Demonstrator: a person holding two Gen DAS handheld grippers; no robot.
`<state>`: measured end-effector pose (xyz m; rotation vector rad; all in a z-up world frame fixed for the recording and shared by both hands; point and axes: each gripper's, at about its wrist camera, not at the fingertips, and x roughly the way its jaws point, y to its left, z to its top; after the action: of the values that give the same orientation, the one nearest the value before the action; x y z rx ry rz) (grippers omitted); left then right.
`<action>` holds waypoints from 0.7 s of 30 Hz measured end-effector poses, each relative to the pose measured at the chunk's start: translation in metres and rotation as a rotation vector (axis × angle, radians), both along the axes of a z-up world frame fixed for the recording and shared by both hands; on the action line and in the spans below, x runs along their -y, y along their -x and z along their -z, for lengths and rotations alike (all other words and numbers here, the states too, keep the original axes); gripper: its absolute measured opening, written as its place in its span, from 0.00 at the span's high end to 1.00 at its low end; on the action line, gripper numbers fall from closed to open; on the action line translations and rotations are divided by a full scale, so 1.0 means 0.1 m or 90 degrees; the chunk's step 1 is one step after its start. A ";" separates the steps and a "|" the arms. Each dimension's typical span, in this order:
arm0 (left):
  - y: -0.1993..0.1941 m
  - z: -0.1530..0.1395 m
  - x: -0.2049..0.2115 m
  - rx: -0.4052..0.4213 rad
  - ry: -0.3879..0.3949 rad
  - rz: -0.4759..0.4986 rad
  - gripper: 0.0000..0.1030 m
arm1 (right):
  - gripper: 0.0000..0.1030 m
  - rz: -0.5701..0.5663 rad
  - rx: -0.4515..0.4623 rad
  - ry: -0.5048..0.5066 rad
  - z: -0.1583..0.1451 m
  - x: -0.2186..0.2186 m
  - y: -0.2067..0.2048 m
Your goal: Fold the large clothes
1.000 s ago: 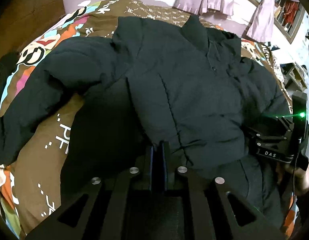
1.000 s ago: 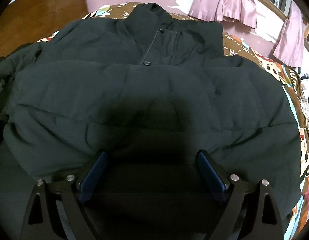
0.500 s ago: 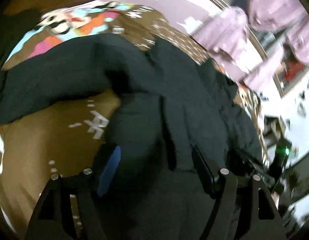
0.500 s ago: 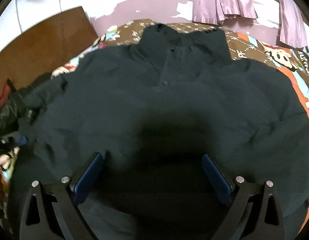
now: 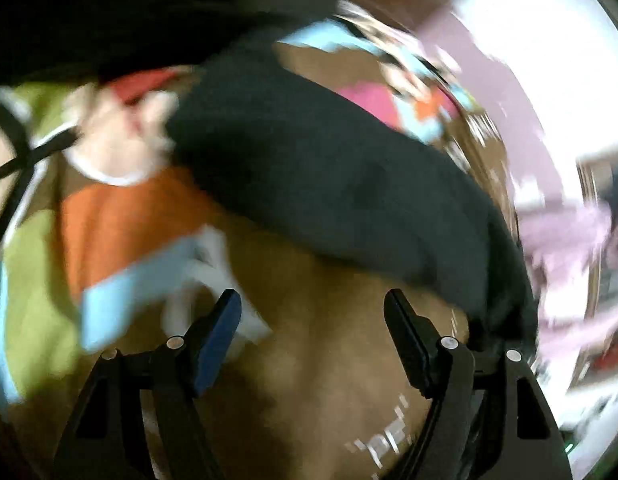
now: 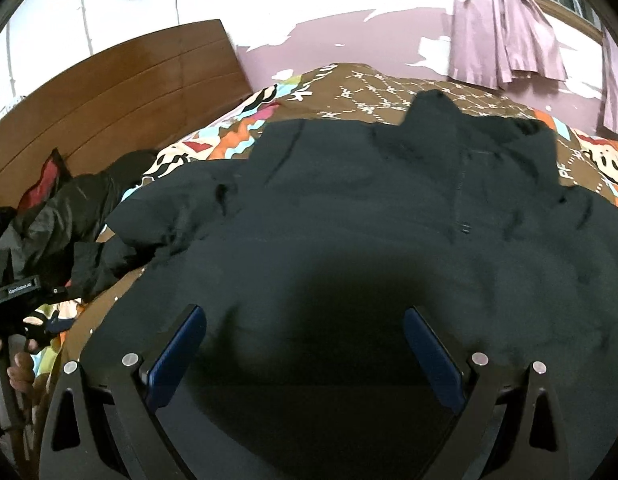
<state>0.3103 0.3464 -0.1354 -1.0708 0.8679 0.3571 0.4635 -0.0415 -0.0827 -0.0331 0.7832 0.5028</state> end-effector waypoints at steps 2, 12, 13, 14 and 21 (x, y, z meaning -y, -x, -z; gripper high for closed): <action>0.07 0.07 -0.27 -0.003 0.012 -0.037 0.34 | 0.03 -0.005 -0.005 -0.001 0.04 -0.12 -0.04; 0.18 0.37 -0.85 0.036 0.080 -0.080 0.34 | 0.03 0.003 -0.037 0.078 -0.01 -0.65 -0.32; 0.16 0.37 -0.86 0.038 0.073 -0.075 0.34 | 0.03 0.008 -0.037 0.088 -0.02 -0.69 -0.34; 0.16 0.36 -0.86 0.040 0.066 -0.074 0.35 | 0.03 0.012 -0.034 0.095 -0.02 -0.73 -0.37; 0.15 0.32 -0.87 0.041 -0.003 -0.030 0.97 | 0.03 0.035 -0.002 0.120 0.14 -0.97 -0.46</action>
<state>0.2949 0.4332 -0.1679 -1.0941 0.7841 0.3622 0.5094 0.0554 -0.0967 -0.1844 0.8298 0.3755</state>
